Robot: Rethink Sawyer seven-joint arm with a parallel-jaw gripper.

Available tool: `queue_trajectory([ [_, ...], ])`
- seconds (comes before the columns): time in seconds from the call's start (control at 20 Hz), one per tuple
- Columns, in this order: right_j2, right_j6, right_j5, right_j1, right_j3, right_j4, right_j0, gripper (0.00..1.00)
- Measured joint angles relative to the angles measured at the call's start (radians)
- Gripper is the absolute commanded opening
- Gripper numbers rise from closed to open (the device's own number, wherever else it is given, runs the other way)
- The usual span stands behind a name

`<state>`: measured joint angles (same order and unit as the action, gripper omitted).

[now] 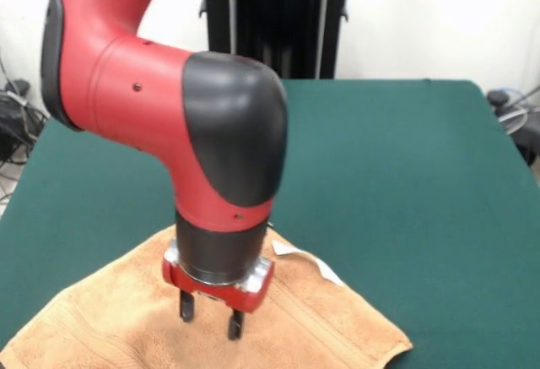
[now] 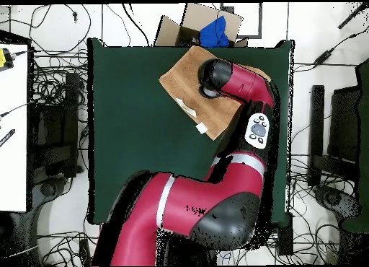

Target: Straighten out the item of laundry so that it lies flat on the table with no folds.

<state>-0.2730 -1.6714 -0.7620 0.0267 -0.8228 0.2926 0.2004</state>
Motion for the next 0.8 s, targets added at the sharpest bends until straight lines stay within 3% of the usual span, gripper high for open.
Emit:
queue_trajectory([
  [0.8,0.000,0.000,-0.078,0.068,-0.192,-0.012,0.059,1.00],
])
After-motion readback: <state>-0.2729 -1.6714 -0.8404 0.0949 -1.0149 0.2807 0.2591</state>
